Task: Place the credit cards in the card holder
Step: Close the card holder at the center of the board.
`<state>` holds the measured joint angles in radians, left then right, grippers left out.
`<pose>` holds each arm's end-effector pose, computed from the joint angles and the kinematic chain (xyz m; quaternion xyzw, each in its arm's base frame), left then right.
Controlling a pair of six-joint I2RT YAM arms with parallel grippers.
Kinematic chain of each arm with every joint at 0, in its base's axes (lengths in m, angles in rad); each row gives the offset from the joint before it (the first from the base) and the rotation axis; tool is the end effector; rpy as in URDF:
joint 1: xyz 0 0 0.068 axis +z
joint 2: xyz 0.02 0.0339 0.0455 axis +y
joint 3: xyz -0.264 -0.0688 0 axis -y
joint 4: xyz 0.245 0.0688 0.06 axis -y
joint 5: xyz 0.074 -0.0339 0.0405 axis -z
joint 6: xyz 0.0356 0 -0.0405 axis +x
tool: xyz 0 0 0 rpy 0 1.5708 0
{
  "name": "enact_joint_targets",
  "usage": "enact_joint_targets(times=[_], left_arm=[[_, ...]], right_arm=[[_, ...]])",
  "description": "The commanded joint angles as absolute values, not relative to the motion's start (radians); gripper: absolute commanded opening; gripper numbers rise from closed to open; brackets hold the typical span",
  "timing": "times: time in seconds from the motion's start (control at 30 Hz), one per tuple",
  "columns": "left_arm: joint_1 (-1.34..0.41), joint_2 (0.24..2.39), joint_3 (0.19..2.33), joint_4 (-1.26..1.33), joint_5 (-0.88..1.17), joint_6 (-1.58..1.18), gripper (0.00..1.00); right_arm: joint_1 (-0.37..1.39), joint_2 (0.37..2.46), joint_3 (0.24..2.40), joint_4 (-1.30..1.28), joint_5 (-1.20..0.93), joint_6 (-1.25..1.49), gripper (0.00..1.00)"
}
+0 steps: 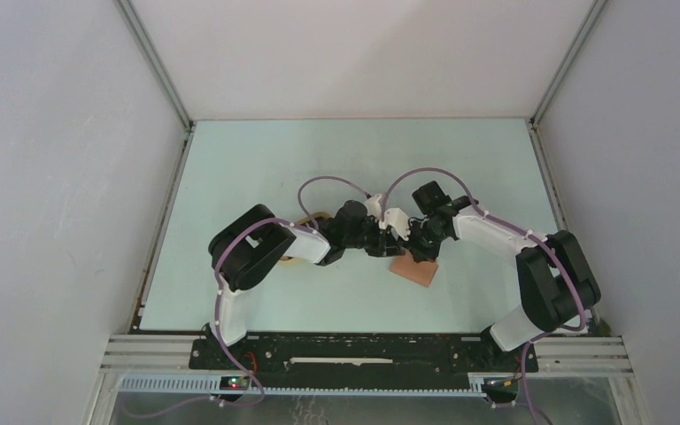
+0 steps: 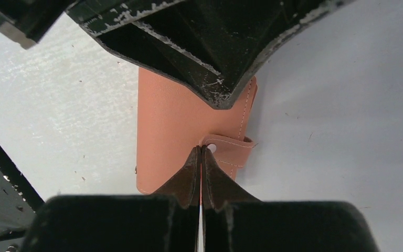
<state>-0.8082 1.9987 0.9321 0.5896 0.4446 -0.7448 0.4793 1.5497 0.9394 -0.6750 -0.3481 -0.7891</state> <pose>0.2616 -0.2960 0.1194 0.1410 0.8291 -0.4898 0.2299 0.2427 0.1398 0.1831 -0.5975 0.7707 0.1477 0.1649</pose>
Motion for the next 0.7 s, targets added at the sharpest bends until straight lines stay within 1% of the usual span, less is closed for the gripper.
enact_joint_targets(times=[0.0, 0.33, 0.67], left_arm=[[-0.802, 1.988, 0.920, 0.614, 0.433, -0.754, 0.00], [-0.794, 1.963, 0.882, 0.670, 0.422, -0.765, 0.00], [-0.789, 1.956, 0.866, 0.694, 0.419, -0.772, 0.00]], right_arm=[[0.512, 1.529, 0.918, -0.677, -0.327, -0.815, 0.00], [0.529, 1.555, 0.914, -0.674, -0.289, -0.812, 0.00], [0.546, 1.581, 0.916, -0.693, -0.294, -0.821, 0.00]])
